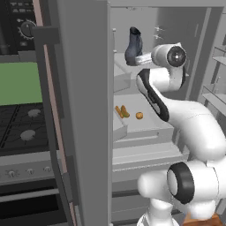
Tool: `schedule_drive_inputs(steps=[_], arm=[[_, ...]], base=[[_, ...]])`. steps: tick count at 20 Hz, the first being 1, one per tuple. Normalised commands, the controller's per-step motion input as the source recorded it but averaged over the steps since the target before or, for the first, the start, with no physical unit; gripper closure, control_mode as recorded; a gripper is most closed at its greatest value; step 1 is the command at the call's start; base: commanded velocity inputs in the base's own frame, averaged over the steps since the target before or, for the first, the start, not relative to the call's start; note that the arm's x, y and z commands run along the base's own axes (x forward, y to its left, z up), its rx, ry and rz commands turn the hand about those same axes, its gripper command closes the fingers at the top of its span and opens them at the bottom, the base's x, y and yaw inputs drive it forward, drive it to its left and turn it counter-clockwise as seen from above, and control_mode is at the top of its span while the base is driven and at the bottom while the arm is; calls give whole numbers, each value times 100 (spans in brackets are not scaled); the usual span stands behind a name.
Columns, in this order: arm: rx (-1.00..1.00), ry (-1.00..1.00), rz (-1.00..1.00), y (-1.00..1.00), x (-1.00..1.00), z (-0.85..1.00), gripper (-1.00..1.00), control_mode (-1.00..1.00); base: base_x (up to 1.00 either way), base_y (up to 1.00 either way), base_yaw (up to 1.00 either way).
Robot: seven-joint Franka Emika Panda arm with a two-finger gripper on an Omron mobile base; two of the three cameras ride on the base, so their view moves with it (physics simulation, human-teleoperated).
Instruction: Move the cookie dough ball and hotdog bun from the top shelf to the second highest shelf to make space. Then, place the pitcher from the counter on the cleared top shelf.
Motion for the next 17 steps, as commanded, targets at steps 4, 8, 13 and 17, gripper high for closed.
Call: schedule_drive_inputs(steps=[4, 8, 13, 17], arm=[[-3, 8, 0, 23, -100, 0, -100, -100], [0, 16, 0, 9, -100, 0, -100, -100], [0, 19, 0, 2, -100, -1, -100, -100], [0, 21, 0, 11, -100, -12, -100, -100]], base=[[0, 0, 0], [0, 0, 0], [0, 0, 0], [0, 0, 0]])
